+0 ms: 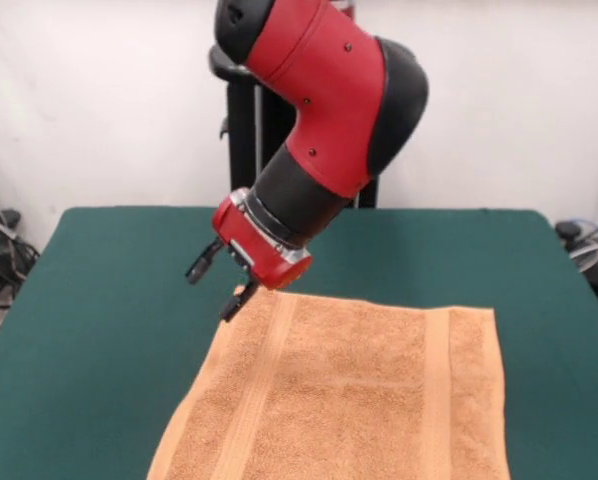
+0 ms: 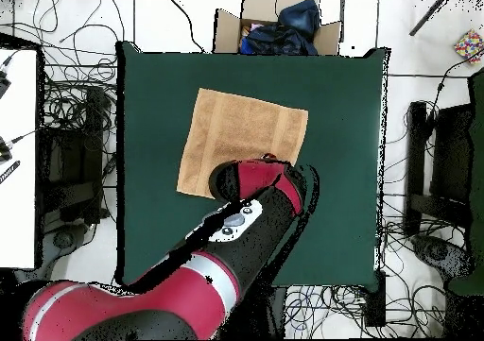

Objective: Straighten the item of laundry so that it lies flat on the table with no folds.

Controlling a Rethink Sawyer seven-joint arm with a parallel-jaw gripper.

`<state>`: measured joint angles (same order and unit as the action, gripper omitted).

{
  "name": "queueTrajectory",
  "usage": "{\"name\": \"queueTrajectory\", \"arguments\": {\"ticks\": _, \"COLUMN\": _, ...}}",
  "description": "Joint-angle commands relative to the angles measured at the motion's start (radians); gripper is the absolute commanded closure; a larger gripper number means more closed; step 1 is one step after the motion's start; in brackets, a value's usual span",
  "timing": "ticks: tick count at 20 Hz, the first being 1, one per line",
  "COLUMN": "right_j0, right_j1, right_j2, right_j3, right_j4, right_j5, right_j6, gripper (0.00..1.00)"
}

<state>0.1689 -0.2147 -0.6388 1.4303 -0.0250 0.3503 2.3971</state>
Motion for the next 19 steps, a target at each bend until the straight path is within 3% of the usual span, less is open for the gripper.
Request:
{"name": "queueTrajectory", "arguments": {"ticks": 1, "right_j0": -0.054, "right_j1": -0.036, "right_j2": 0.158, "right_j3": -0.019, "right_j4": 0.057, "right_j5": 0.117, "right_j6": 0.07, "gripper": 0.0}}
{"name": "queueTrajectory", "arguments": {"ticks": 9, "right_j0": -0.24, "right_j1": -0.186, "right_j2": 0.423, "right_j3": 0.119, "right_j4": 0.043, "right_j5": 0.133, "right_j6": -0.078, "gripper": 0.0}}
{"name": "queueTrajectory", "arguments": {"ticks": 19, "right_j0": -0.25, "right_j1": -0.212, "right_j2": 0.439, "right_j3": 0.101, "right_j4": -0.049, "right_j5": 0.168, "right_j6": -0.092, "gripper": 0.0}}
